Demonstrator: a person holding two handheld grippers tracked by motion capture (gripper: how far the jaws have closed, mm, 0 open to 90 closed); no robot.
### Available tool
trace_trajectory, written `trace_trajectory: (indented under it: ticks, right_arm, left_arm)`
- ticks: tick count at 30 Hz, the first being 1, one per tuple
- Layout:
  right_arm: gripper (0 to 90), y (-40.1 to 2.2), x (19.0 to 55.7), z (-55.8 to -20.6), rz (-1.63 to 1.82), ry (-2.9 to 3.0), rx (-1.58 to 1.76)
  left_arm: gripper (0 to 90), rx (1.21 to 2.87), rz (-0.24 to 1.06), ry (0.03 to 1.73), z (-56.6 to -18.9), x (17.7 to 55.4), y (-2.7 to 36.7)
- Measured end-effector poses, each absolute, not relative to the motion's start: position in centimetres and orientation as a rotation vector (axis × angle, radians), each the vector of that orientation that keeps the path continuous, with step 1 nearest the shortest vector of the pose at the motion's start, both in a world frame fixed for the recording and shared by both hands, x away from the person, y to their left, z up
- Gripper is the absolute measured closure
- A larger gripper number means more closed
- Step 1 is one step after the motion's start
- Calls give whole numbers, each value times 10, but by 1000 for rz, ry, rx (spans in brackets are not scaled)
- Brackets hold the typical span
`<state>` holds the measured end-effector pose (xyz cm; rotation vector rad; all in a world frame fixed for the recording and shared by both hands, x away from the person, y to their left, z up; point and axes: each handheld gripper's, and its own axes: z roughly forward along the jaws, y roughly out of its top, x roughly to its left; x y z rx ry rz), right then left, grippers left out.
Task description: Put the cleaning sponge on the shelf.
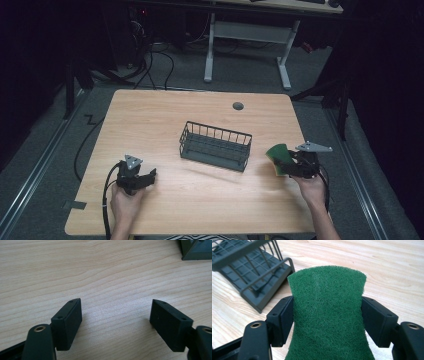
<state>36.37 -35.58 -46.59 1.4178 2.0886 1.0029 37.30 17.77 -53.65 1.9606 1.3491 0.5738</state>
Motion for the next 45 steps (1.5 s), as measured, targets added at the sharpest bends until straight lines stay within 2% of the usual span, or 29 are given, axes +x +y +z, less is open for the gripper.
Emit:
trace_trajectory:
  ticks: [13, 29, 45]
  right_arm:
    - [305, -343, 367, -429, 1098, 2090, 1338]
    - [304, -304, 392, -385, 1164, 2129, 1194]
    - [304, -260, 424, -386, 1108, 2230, 1114]
  left_arm:
    - [262, 1961, 578, 1348, -537, 373, 177]
    - [262, 1962, 577, 1346, -537, 373, 177]
    - [262, 1964, 575, 1344, -537, 373, 177]
